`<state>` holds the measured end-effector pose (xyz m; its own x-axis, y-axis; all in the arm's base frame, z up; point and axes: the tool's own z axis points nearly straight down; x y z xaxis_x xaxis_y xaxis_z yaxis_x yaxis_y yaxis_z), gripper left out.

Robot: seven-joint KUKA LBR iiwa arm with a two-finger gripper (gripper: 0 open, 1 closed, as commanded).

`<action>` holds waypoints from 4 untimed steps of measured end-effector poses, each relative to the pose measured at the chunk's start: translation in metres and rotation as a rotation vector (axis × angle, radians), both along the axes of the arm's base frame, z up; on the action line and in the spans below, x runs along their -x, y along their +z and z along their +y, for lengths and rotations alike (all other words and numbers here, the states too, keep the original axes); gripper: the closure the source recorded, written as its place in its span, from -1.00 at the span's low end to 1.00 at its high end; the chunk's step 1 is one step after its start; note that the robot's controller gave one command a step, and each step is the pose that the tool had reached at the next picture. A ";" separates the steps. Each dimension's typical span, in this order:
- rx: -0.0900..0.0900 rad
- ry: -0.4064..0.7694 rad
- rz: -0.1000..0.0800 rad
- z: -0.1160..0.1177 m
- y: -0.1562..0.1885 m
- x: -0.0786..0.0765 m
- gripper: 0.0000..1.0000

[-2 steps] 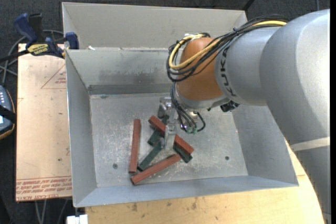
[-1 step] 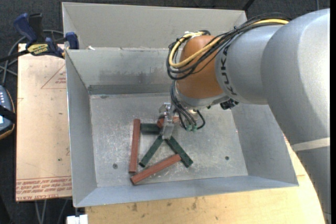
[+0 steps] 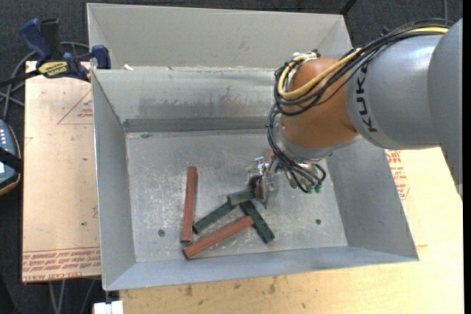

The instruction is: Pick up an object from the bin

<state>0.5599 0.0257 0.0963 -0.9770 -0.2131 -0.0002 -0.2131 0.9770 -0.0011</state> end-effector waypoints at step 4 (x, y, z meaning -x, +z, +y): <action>-0.003 0.073 0.002 0.003 -0.021 -0.048 -1.00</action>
Offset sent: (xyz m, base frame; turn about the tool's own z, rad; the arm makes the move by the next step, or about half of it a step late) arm 0.0000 0.0000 0.0000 0.0000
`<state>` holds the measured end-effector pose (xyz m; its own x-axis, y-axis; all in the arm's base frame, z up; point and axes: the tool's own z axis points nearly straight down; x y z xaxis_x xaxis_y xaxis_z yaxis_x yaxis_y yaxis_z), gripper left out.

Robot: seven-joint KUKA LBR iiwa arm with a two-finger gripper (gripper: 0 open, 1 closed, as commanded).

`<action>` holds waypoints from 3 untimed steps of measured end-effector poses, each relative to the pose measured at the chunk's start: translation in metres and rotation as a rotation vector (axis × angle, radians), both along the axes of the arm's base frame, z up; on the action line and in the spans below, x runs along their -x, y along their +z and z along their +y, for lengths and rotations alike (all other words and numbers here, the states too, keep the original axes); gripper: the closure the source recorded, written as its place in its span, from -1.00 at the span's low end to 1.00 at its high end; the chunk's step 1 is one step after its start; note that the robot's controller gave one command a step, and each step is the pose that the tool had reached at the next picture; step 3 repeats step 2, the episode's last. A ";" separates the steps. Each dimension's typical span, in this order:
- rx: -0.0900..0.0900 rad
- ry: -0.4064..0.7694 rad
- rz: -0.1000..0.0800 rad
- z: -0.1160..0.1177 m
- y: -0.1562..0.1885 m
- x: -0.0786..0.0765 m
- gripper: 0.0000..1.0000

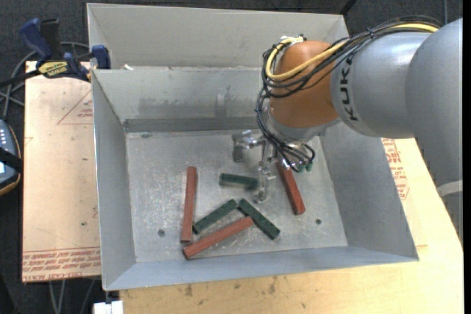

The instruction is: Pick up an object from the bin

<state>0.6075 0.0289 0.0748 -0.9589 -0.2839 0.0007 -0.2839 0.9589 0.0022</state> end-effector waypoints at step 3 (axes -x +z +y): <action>0.002 0.209 -0.014 -0.017 0.195 -0.010 1.00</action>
Offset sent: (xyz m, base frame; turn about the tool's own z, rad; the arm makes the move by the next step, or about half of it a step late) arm 0.0000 0.0000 0.0000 0.0000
